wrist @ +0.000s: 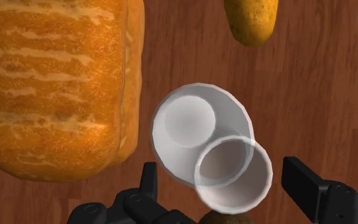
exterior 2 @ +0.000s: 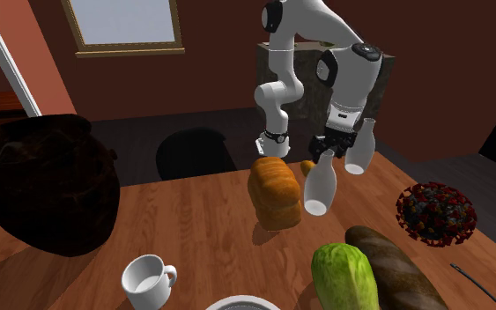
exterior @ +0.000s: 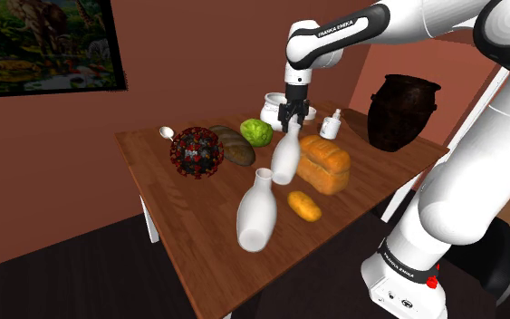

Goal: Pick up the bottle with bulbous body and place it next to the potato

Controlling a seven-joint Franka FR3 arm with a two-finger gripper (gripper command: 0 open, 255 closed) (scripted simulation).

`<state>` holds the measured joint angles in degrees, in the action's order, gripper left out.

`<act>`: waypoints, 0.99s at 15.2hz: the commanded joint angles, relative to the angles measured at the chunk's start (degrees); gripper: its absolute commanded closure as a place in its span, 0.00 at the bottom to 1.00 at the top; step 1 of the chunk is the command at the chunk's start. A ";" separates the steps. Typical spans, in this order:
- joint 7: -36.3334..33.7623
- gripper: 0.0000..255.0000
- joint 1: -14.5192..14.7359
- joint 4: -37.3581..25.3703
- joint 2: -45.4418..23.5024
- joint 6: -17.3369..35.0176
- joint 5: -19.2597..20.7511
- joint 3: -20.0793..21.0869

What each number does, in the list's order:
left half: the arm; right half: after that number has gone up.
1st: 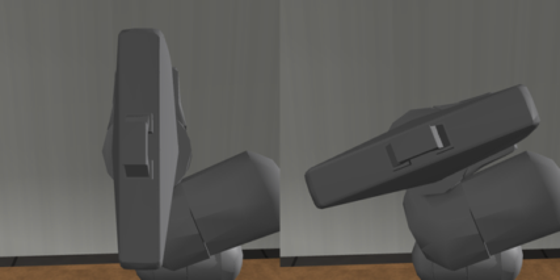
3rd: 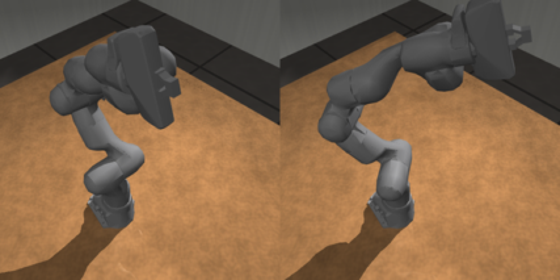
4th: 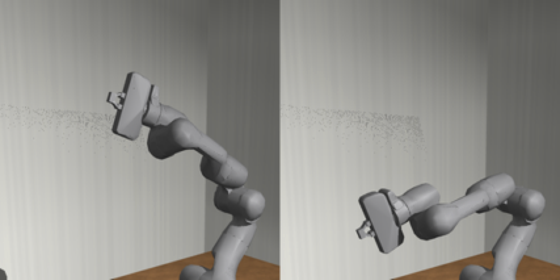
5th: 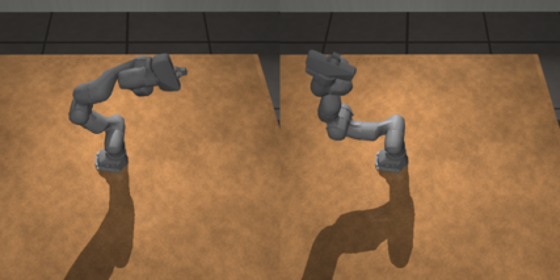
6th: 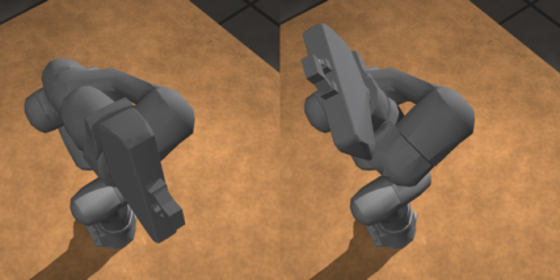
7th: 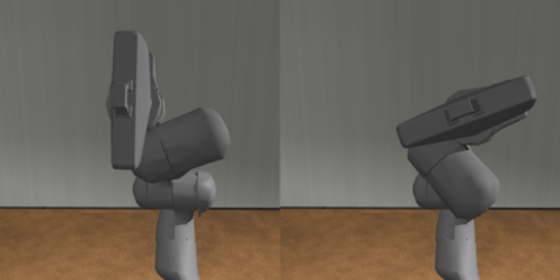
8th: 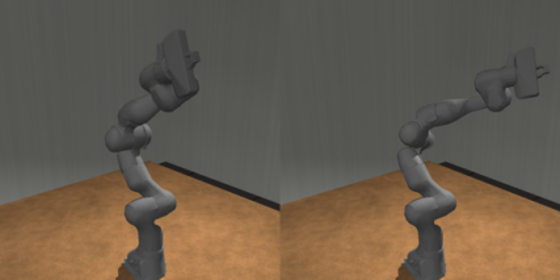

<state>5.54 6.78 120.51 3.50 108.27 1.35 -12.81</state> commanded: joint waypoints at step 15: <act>-0.03 0.00 0.08 -6.90 0.40 -7.29 0.01 0.10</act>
